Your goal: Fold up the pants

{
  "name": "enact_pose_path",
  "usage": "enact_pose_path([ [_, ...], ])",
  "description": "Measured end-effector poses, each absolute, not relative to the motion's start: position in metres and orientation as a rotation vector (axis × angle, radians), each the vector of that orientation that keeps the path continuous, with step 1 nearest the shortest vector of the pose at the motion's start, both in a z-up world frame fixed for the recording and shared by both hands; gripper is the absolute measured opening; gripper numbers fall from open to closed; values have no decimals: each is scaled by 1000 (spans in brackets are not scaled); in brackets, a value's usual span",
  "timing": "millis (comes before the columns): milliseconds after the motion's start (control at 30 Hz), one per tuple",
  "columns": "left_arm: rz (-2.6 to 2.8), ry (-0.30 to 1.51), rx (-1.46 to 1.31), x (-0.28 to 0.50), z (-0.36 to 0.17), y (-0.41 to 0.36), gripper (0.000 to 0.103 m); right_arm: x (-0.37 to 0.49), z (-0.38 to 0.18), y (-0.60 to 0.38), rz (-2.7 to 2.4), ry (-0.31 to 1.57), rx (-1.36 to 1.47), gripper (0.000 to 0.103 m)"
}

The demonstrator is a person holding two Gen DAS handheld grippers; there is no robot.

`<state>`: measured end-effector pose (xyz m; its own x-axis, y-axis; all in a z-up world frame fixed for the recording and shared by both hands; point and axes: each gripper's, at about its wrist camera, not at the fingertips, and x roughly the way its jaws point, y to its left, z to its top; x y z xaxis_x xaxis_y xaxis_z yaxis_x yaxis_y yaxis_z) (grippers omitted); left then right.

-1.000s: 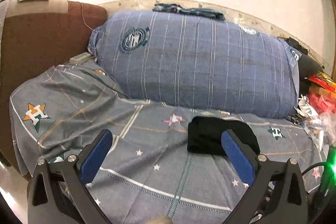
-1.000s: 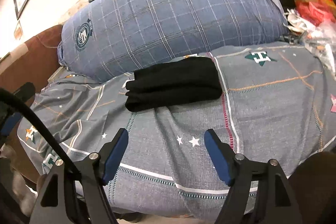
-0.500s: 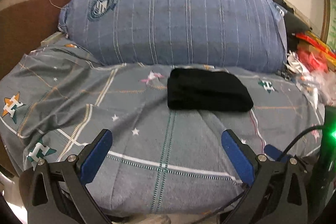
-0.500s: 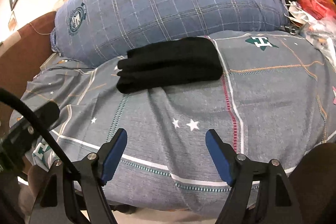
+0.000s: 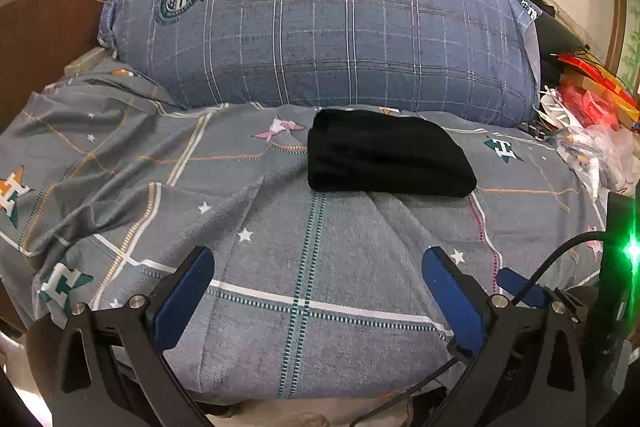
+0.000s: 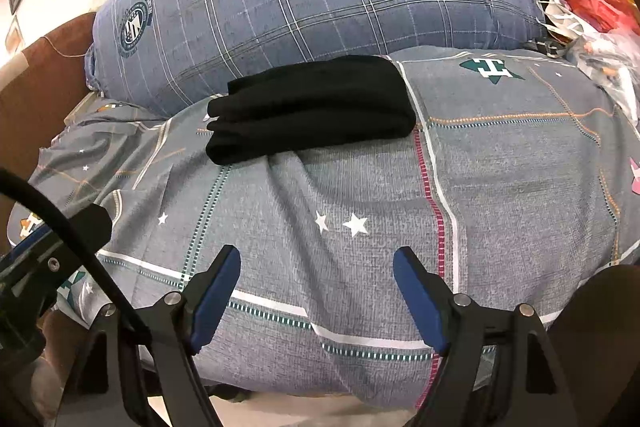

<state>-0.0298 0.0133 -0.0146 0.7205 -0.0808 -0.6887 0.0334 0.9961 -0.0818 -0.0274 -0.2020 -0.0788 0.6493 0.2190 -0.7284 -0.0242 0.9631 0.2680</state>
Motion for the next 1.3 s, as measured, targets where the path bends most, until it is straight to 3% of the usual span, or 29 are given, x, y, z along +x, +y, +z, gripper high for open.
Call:
enact_pose_path([
  [1300,-94,841,-115,-20,-38,17,103,-22,-94,-192,158,904,225,87],
])
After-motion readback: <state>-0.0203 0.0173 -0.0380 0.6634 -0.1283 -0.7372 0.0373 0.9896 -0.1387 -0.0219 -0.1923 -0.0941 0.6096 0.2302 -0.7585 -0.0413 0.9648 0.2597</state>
